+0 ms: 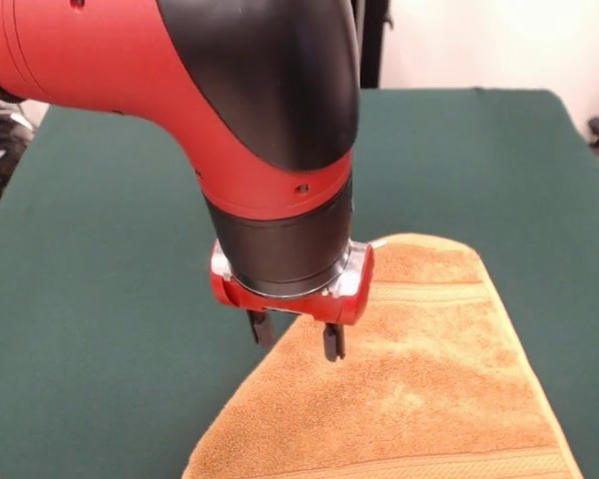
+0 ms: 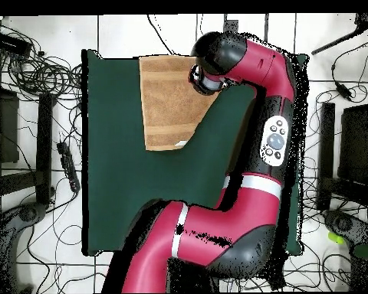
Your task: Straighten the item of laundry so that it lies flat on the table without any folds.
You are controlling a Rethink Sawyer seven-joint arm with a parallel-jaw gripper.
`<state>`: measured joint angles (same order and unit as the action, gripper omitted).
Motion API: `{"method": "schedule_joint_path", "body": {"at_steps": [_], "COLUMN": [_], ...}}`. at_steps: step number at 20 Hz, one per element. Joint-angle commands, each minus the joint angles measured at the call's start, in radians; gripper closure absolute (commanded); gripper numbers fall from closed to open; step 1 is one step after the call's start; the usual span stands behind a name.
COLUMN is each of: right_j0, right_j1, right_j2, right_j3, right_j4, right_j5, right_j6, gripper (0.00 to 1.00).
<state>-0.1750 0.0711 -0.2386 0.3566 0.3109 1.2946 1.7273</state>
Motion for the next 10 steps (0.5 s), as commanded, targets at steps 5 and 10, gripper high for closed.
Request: {"method": "schedule_joint_path", "body": {"at_steps": [5, 10], "right_j0": [-0.001, -0.019], "right_j1": [-0.028, -0.039], "right_j2": [0.148, 0.173], "right_j3": [0.263, 0.298], "right_j4": [-0.108, -0.131], "right_j5": [0.039, 0.001], "right_j6": [-0.418, -0.429], "gripper": [0.0, 0.0]}}
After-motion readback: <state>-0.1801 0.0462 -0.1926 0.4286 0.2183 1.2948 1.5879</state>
